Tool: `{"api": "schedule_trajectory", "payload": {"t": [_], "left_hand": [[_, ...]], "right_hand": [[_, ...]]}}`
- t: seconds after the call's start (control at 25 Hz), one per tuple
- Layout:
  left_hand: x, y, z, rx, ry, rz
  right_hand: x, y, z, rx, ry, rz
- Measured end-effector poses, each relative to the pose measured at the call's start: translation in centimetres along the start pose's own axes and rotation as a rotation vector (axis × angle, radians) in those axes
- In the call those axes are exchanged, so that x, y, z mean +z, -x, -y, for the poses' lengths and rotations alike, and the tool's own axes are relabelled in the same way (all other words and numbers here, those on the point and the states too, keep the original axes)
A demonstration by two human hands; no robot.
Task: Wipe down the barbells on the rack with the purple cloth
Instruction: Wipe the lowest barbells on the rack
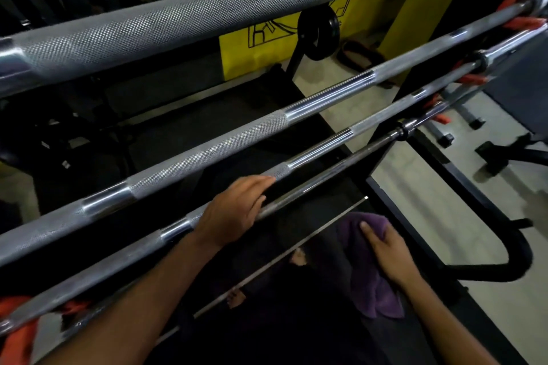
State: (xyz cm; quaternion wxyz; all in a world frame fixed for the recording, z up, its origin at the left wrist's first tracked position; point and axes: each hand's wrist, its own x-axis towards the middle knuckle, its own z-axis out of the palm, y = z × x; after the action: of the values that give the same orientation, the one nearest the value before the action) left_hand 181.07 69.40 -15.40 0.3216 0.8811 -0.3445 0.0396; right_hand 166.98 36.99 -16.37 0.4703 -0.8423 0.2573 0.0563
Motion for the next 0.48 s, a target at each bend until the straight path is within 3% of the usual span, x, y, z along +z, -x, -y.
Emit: {"api": "schedule_trajectory", "payload": {"t": [0.12, 0.28, 0.48], "left_hand": [[0.4, -2.0, 0.2, 0.149, -0.047, 0.113], [0.3, -3.5, 1.3, 0.089, -0.122, 0.245], [-0.2, -3.1, 1.3, 0.062, -0.078, 0.284]], "right_hand": [[-1.6, -2.8, -0.3, 0.011, 0.050, -0.100], [-1.8, -9.5, 0.2, -0.082, 0.083, -0.209], [3.7, -17.8, 1.5, -0.130, 0.186, -0.040]]}}
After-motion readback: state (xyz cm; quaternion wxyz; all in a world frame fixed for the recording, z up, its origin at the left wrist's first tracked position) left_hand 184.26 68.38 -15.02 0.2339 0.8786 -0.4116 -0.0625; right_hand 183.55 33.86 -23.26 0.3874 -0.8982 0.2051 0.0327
